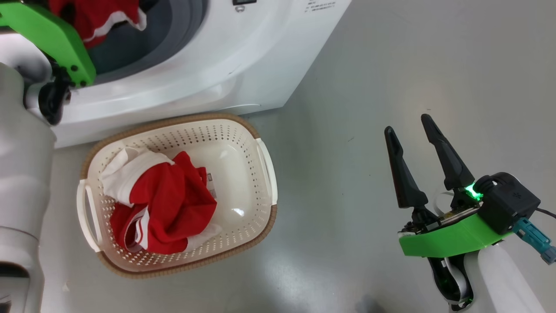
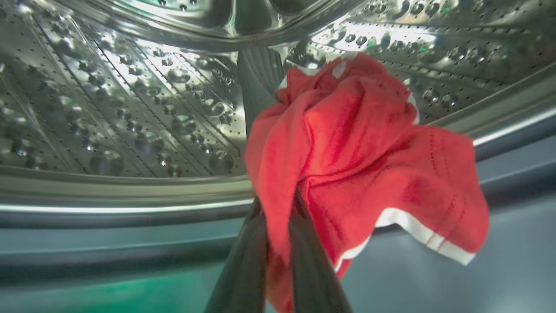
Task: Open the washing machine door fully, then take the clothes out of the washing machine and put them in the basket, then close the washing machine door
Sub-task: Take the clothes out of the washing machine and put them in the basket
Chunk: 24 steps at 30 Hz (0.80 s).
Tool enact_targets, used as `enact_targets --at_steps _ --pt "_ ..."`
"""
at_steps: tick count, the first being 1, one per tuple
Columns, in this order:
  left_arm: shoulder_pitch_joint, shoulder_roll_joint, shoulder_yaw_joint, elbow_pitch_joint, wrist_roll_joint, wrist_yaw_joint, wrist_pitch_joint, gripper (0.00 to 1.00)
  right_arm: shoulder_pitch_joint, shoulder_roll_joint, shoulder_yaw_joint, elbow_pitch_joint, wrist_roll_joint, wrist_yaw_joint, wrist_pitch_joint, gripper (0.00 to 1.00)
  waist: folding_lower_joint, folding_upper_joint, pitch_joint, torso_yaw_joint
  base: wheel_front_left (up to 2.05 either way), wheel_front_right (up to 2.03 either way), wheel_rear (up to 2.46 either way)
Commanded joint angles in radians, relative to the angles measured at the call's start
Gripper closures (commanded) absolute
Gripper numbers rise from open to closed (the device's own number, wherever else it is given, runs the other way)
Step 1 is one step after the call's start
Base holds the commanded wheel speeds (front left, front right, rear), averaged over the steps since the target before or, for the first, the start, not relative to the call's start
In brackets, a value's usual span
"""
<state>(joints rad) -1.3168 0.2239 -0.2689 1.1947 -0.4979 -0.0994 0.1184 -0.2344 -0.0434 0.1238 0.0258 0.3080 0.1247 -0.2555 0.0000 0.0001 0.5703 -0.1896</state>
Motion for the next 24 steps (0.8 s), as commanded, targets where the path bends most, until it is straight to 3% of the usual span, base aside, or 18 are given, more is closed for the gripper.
enact_targets --at_steps 1,16,24 --pt "-0.026 0.041 0.007 -0.029 0.009 -0.009 -0.017 1.0 0.004 -0.007 0.021 -0.019 0.007 0.006 -0.006 0.0 0.0 -0.0001 -0.003 0.004 0.0 0.0 0.0" --pt "0.106 0.047 -0.004 -0.106 -0.003 -0.024 -0.318 1.0 0.006 -0.007 0.004 -0.003 0.016 0.006 -0.006 0.0 0.0 -0.0001 -0.059 0.051 0.0 0.0 0.0" --pt "0.265 0.044 0.029 -0.22 -0.014 -0.012 -0.378 1.0 0.018 -0.007 -0.008 0.002 0.008 0.006 -0.006 0.0 0.0 -0.0001 -0.121 0.085 0.0 0.0 0.0"
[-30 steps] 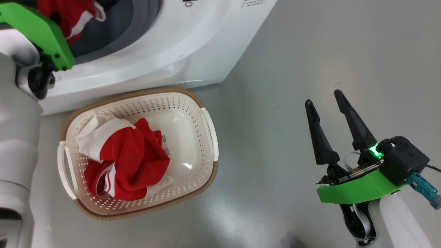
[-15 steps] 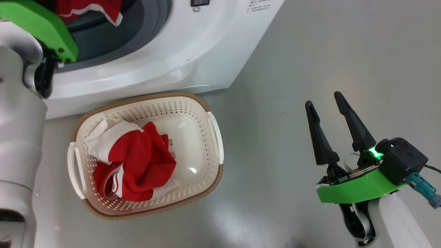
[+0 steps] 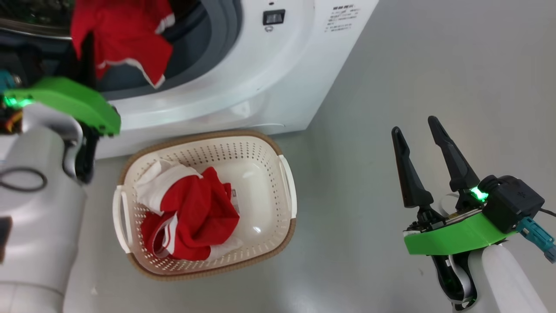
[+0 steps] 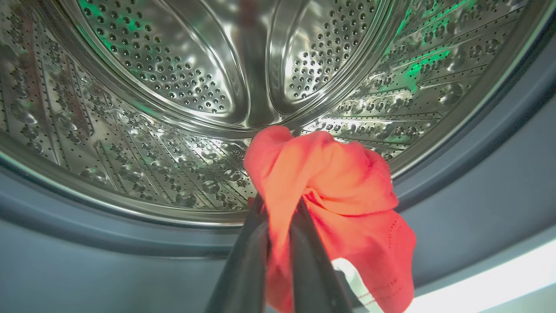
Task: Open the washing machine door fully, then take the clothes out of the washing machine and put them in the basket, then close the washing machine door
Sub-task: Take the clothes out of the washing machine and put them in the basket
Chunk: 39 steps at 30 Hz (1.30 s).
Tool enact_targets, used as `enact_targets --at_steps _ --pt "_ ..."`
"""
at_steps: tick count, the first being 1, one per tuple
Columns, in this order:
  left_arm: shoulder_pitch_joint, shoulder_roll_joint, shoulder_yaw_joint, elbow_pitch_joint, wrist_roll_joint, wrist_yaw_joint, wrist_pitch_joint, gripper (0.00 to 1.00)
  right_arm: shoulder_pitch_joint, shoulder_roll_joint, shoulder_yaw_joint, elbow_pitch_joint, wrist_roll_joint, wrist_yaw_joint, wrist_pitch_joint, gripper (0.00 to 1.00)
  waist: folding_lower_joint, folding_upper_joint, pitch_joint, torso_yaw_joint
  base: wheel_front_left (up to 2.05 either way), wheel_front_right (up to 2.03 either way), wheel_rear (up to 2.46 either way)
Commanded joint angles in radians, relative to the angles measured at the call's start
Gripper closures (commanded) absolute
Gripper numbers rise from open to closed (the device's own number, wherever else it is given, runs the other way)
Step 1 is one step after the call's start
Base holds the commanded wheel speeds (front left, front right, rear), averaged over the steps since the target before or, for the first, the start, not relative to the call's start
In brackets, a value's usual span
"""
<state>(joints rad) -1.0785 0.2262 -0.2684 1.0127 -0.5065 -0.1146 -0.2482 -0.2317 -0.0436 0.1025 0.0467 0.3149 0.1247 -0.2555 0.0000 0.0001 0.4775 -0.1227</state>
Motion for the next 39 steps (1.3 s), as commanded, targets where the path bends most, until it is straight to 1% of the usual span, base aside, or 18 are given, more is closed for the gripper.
enact_targets --at_steps 1,5,13,18,19,24,30,39 --pt "0.051 0.042 0.037 -0.064 -0.005 0.007 -0.012 1.0 0.018 -0.007 0.012 -0.018 0.0 0.006 -0.006 0.0 0.0 -0.0001 -0.037 0.022 0.0 0.0 0.0" --pt "0.168 0.035 0.083 -0.195 0.005 0.028 -0.013 1.0 0.031 -0.007 0.003 -0.015 -0.001 0.006 -0.006 0.0 0.0 -0.0001 -0.079 0.033 0.0 0.0 0.0" --pt "0.414 0.008 0.147 -0.45 0.056 0.053 -0.013 1.0 0.065 -0.007 -0.004 -0.011 0.01 0.006 -0.006 0.0 0.0 -0.0001 -0.165 0.048 0.0 0.0 0.0" --pt "0.54 -0.007 0.17 -0.562 0.076 0.058 -0.013 1.0 0.088 -0.007 -0.012 -0.007 0.014 0.006 -0.006 0.0 0.0 -0.0001 -0.22 0.053 0.0 0.0 0.0" --pt "0.54 -0.007 0.17 -0.562 0.076 0.058 -0.013 1.0 0.088 -0.007 -0.012 -0.007 0.014 0.006 -0.006 0.0 0.0 -0.0001 -0.22 0.053 0.0 0.0 0.0" --pt "0.651 -0.021 0.181 -0.669 0.087 0.063 -0.013 1.0 0.111 -0.007 -0.019 -0.007 0.013 0.006 -0.006 0.0 0.0 -0.0001 -0.268 0.061 0.0 0.0 0.0" --pt "0.77 -0.036 0.166 -0.799 0.102 0.099 0.002 1.0 0.139 -0.007 -0.033 -0.008 0.007 0.006 -0.006 0.0 0.0 -0.0001 -0.309 0.076 0.0 0.0 0.0" --pt "0.905 -0.049 0.153 -1.007 0.109 0.163 0.055 1.0 0.154 -0.007 -0.034 -0.014 0.004 0.006 -0.006 0.0 0.0 -0.0001 -0.321 0.086 0.0 0.0 0.0"
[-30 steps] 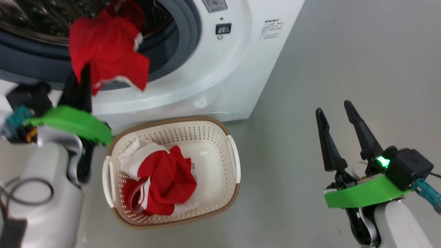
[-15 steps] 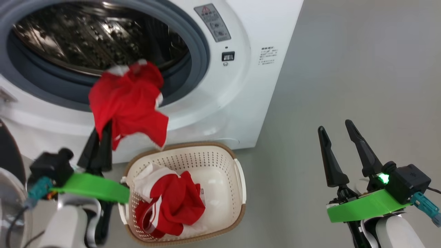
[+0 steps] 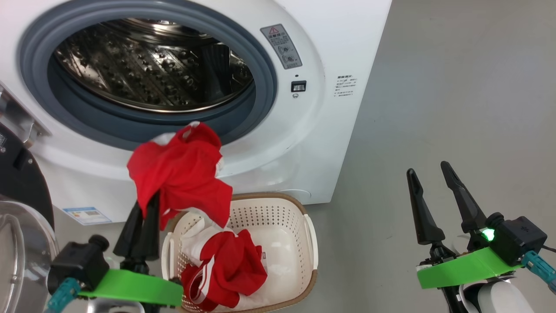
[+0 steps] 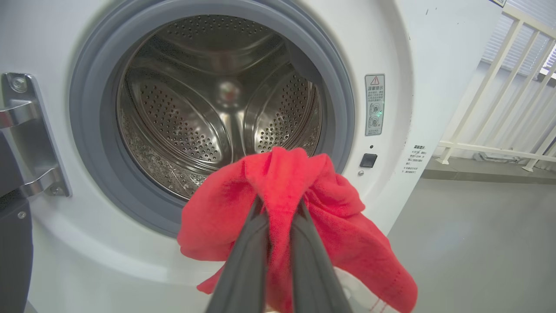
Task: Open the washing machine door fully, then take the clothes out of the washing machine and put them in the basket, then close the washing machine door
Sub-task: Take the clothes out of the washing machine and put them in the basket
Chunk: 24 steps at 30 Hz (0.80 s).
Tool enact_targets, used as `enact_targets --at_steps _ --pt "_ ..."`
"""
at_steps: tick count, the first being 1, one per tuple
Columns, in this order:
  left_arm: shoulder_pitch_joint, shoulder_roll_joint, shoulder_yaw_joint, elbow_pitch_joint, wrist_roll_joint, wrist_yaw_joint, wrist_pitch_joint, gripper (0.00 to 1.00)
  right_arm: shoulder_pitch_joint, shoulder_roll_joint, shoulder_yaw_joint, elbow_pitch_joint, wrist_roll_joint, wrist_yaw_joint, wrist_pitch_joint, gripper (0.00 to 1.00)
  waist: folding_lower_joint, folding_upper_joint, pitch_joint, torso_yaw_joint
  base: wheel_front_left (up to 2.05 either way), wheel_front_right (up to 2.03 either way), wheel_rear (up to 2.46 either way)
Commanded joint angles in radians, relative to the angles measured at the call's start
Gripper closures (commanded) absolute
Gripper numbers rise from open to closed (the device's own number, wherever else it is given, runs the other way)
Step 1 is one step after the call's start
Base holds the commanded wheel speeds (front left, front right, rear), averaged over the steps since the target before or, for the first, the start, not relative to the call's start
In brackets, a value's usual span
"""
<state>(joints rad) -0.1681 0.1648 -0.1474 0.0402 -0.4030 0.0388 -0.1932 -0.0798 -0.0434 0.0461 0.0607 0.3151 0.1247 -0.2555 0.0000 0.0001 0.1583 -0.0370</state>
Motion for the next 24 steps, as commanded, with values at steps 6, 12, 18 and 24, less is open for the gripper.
enact_targets --at_steps 6,12,18,24 --pt "0.035 0.002 0.02 -0.077 -0.007 0.026 0.038 1.0 0.006 -0.007 0.025 -0.03 -0.002 0.006 -0.006 0.0 0.0 -0.0001 -0.005 -0.002 0.0 0.0 0.0" --pt "0.01 -0.016 0.003 0.028 -0.034 0.007 0.044 1.0 0.0 -0.007 0.035 -0.032 -0.008 0.006 -0.006 0.0 0.0 -0.0001 0.023 -0.005 0.0 0.0 0.0" --pt "-0.104 -0.049 -0.022 0.28 -0.078 -0.05 0.031 1.0 -0.023 -0.007 0.048 -0.025 0.001 0.006 -0.006 0.0 0.0 -0.0001 0.093 -0.009 0.0 0.0 0.0" --pt "-0.217 -0.065 -0.032 0.5 -0.099 -0.083 0.021 1.0 -0.053 -0.007 0.066 -0.015 0.022 0.006 -0.006 0.0 0.0 -0.0001 0.153 -0.02 0.0 0.0 0.0"
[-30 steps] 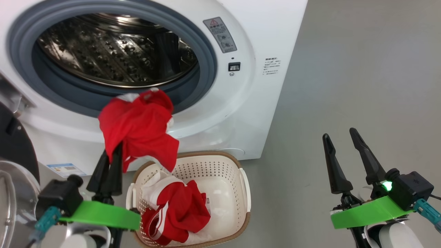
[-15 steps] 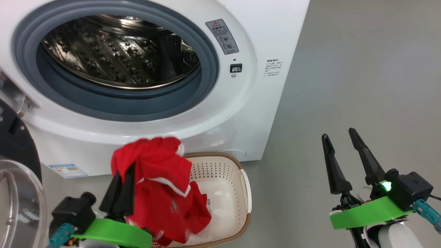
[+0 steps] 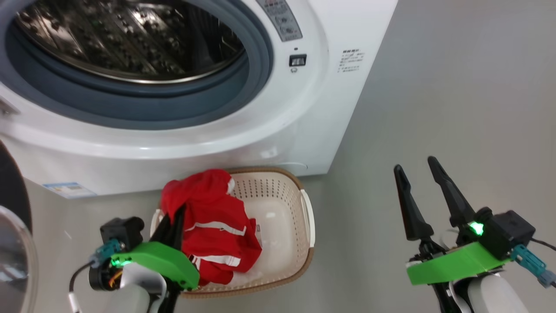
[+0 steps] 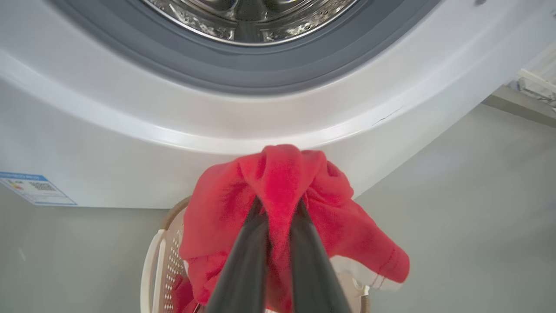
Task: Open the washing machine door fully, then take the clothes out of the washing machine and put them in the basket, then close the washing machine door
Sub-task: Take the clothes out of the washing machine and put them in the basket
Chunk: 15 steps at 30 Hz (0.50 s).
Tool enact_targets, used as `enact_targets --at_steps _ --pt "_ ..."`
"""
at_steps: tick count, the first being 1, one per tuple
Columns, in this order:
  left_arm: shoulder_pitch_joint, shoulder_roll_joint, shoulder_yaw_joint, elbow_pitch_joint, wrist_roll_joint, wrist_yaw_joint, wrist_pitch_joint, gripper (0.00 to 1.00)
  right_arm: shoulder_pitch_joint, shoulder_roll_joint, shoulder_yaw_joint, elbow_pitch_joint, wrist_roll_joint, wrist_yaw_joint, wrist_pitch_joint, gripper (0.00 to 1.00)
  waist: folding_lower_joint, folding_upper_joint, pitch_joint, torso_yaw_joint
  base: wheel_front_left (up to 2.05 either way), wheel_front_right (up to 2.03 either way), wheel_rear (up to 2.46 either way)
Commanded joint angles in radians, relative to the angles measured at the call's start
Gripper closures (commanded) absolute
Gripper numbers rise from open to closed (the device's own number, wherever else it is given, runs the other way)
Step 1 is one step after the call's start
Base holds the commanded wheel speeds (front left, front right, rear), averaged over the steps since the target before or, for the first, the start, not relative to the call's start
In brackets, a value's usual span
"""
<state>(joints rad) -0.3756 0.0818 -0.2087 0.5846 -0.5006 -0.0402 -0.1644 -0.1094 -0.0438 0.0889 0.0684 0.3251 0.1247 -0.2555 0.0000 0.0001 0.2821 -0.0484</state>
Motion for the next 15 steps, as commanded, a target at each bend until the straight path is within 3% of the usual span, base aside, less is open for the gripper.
enact_targets --at_steps 1,8,15 --pt "-0.034 0.017 0.028 0.0 0.0 -0.008 -0.017 1.0 -0.03 -0.006 0.031 -0.02 0.018 0.006 -0.006 0.0 0.0 -0.0001 0.041 -0.012 0.0 0.0 0.0" --pt "-0.2 0.005 0.026 0.289 -0.014 -0.04 -0.055 1.0 -0.077 -0.006 0.063 -0.009 0.024 0.006 -0.006 0.0 0.0 -0.0001 0.128 -0.048 0.0 0.0 0.0" --pt "-0.332 -0.015 0.009 0.535 -0.046 -0.055 0.018 1.0 -0.108 -0.006 0.087 0.003 0.038 0.006 -0.006 0.0 0.0 -0.0001 0.199 -0.091 0.0 0.0 0.0"
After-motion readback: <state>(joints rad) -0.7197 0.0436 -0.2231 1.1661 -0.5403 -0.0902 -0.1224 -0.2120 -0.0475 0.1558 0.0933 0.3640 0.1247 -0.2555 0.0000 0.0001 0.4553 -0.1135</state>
